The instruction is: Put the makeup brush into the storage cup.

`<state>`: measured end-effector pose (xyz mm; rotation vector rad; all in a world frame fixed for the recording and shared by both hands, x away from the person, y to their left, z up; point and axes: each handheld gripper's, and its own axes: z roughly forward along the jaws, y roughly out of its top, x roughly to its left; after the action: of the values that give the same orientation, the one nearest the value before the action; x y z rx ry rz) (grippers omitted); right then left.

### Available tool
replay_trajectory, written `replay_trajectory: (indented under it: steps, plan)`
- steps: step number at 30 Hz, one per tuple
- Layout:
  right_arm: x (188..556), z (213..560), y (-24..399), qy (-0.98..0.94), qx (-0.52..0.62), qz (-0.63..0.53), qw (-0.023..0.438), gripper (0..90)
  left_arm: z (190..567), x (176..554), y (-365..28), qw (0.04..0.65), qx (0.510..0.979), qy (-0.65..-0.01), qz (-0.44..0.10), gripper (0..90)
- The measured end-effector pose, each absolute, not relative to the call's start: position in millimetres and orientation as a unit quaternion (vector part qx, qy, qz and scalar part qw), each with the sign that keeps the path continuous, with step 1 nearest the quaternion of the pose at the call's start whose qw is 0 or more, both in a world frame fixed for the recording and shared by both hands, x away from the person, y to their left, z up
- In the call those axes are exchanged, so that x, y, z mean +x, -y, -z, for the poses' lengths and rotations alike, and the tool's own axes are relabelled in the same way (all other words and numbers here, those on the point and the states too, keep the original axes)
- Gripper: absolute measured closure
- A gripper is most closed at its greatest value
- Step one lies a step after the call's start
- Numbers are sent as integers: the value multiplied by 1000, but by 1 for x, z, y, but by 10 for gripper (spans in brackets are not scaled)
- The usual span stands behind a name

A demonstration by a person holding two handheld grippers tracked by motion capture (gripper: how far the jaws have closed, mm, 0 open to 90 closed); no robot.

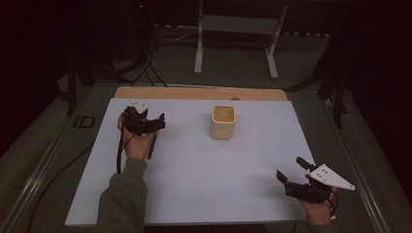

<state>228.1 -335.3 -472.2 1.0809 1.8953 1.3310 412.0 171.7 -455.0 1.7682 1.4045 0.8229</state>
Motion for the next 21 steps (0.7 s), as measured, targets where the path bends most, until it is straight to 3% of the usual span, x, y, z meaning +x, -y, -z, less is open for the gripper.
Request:
replay_trajectory:
  steps: [13, 21]
  plan:
    - [228, 472, 335, -711, 405, -498, 288, 109, 449, 426, -175, 317, 702, -581, -261, 67]
    - [228, 472, 335, -711, 404, -498, 288, 109, 453, 436, -180, 287, 714, -609, -194, 73]
